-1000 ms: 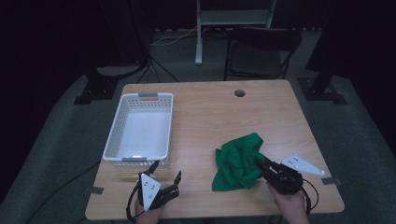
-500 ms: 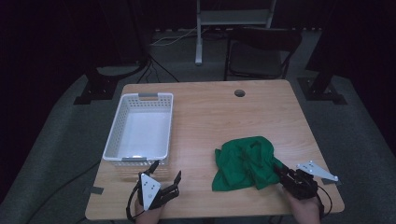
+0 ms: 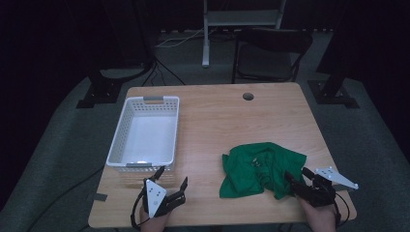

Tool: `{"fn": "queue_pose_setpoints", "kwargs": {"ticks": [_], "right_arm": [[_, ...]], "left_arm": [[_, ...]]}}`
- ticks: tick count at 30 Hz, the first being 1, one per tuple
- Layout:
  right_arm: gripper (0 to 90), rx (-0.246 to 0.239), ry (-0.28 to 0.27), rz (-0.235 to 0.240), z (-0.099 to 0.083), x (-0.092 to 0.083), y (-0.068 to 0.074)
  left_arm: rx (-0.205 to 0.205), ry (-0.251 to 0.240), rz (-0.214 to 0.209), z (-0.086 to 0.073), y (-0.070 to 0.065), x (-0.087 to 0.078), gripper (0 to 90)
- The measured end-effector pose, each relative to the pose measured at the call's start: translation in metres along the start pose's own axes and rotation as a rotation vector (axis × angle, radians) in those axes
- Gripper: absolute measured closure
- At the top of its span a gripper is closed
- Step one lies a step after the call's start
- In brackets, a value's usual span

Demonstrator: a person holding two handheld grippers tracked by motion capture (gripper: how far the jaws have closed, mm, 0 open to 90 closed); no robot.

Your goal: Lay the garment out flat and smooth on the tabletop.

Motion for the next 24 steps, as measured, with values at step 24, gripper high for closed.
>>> {"fn": "queue_pose_setpoints", "kwargs": {"ticks": [24], "right_arm": [[23.5, -0.045, -0.040, 0.020, 0.009, -0.007, 0.010]], "left_arm": [[0.050, 0.109, -0.154, 0.005, -0.046, 0.004, 17.8]]}}
Point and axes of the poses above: each handheld gripper's, and its own axes: x roughly forward along the jaws, z roughly out of its top, y roughly to its left, the point moved 10 cm from there along x, roughly forward along the jaws, and after that the axes turned 15 degrees about y, right-handed, at the moved point
